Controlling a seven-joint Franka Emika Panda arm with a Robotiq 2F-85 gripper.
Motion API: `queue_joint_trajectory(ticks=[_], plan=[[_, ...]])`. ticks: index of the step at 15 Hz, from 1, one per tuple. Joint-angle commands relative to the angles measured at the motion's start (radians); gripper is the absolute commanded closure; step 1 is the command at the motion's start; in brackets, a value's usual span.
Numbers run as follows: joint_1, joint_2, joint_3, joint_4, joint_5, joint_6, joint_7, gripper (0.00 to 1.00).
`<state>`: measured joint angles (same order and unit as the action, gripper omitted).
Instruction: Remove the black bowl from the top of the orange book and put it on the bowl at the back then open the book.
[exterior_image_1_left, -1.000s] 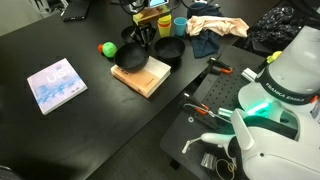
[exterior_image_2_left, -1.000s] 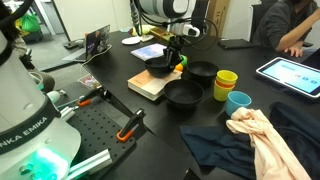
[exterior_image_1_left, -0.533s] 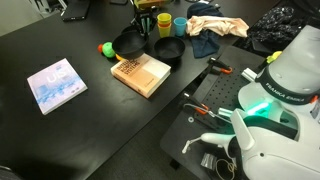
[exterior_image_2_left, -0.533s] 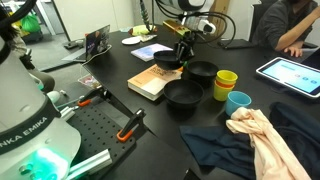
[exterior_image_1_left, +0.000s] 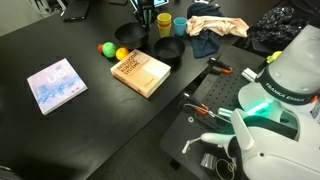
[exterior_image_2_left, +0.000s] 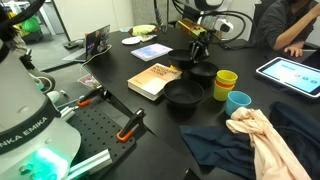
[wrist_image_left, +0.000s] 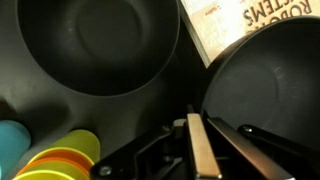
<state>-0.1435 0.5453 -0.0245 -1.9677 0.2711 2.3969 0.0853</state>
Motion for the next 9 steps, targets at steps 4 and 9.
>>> queue_joint_trajectory(ticks=[4,9], plan=[[-0.016,0.125,0.001,0.217,0.027,-0.09,0.052,0.99],[-0.031,0.154,-0.024,0.317,0.022,-0.149,0.095,0.99]])
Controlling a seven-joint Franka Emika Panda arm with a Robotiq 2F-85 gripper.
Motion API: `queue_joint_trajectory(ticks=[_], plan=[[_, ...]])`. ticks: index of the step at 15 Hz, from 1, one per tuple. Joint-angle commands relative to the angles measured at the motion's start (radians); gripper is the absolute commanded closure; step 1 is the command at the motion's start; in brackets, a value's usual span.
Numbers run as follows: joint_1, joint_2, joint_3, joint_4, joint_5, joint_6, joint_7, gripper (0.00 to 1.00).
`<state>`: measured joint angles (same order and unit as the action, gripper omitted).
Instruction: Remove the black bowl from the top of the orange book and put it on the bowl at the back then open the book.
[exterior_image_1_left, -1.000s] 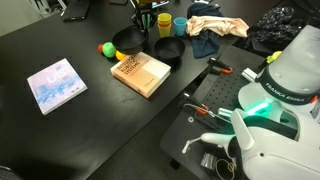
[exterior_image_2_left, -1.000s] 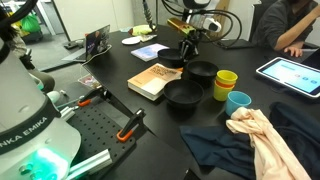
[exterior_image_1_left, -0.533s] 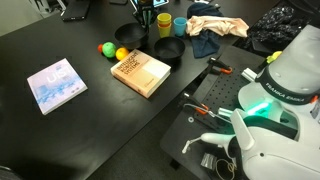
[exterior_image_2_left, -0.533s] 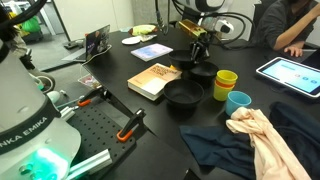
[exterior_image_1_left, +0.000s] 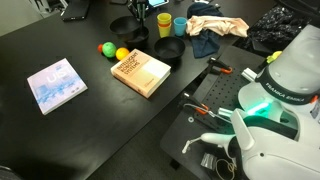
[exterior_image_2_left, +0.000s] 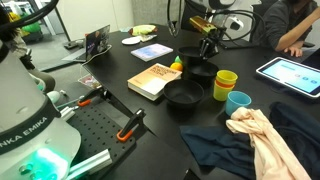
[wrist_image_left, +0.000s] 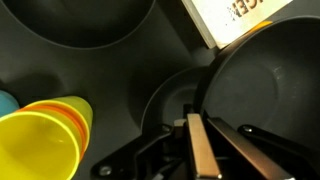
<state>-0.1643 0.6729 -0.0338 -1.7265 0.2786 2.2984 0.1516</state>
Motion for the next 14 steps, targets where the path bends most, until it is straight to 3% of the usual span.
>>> queue_joint_trajectory(ticks=[1,10,11,12,14], plan=[[-0.008,0.027,-0.027,0.077,0.005,-0.051,0.046,0.99],[0.008,0.076,-0.037,0.078,-0.007,0.016,0.045,0.98],[0.01,0.08,-0.037,0.075,-0.011,0.023,0.04,0.93],[0.011,0.082,-0.035,0.072,-0.01,0.029,0.036,0.68],[0.011,0.081,-0.033,0.066,-0.007,0.038,0.028,0.66]])
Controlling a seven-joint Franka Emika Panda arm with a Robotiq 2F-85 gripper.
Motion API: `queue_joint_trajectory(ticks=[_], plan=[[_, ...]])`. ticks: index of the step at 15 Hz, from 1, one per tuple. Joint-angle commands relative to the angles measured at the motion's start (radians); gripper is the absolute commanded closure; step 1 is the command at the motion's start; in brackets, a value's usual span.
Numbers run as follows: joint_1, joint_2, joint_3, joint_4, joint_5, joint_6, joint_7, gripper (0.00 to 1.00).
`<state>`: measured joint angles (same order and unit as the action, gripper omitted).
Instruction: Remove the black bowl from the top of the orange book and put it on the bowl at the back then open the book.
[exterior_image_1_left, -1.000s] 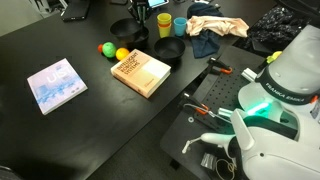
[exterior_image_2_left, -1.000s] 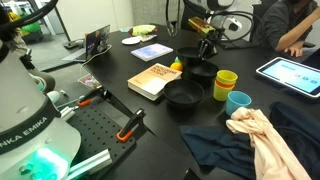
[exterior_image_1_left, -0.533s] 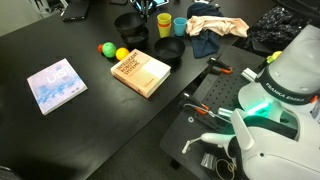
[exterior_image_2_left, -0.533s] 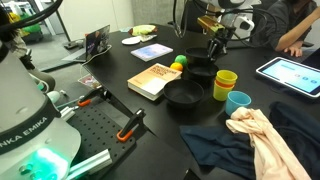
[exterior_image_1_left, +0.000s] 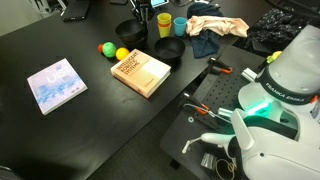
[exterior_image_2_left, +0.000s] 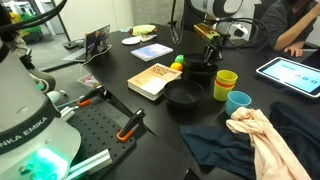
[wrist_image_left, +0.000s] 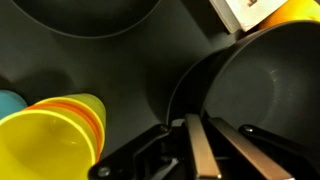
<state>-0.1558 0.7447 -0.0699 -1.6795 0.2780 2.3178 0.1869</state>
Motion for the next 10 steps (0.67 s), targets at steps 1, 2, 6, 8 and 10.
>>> queue_joint_trajectory(ticks=[1,2,6,8,10], plan=[[0.003,0.006,0.003,0.018,-0.01,0.019,-0.012,0.58],[0.004,0.001,0.001,0.018,-0.015,0.016,-0.014,0.51],[0.012,-0.028,0.004,0.005,-0.031,-0.008,-0.022,0.2],[0.009,-0.069,0.03,-0.054,-0.002,0.017,-0.041,0.05],[0.012,-0.122,0.057,-0.123,0.017,0.038,-0.059,0.0]])
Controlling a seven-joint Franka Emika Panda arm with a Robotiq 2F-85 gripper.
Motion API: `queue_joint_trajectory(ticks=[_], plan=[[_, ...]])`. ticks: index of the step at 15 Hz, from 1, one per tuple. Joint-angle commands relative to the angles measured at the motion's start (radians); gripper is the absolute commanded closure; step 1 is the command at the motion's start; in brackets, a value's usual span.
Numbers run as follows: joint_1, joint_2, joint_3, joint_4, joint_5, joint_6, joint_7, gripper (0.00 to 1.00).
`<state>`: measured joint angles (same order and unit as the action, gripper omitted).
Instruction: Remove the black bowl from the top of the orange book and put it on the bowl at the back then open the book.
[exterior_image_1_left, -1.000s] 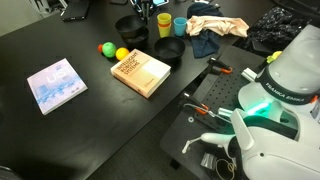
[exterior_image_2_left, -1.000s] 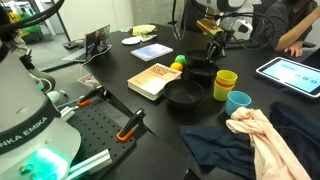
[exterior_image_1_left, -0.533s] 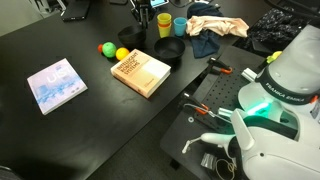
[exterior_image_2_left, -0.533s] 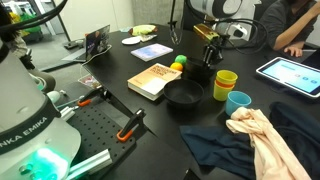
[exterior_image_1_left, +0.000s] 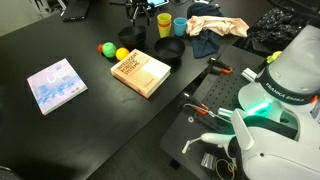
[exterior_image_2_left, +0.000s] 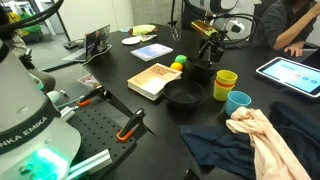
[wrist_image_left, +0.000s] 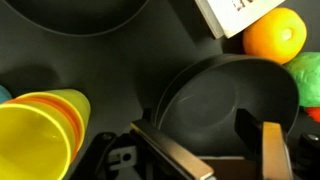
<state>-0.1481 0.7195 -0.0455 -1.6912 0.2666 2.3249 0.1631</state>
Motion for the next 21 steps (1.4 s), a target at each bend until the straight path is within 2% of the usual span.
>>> queue_joint_trajectory(ticks=[1,3,6,12,15,21], plan=[[0.008,-0.132,0.048,-0.15,0.037,0.044,-0.048,0.0],[0.012,-0.198,0.081,-0.218,0.061,0.064,-0.076,0.0],[-0.004,-0.303,0.161,-0.35,0.141,0.128,-0.222,0.0],[0.004,-0.405,0.241,-0.555,0.326,0.179,-0.409,0.0],[0.026,-0.421,0.258,-0.637,0.398,0.197,-0.485,0.0],[0.067,-0.398,0.256,-0.742,0.385,0.263,-0.536,0.0]])
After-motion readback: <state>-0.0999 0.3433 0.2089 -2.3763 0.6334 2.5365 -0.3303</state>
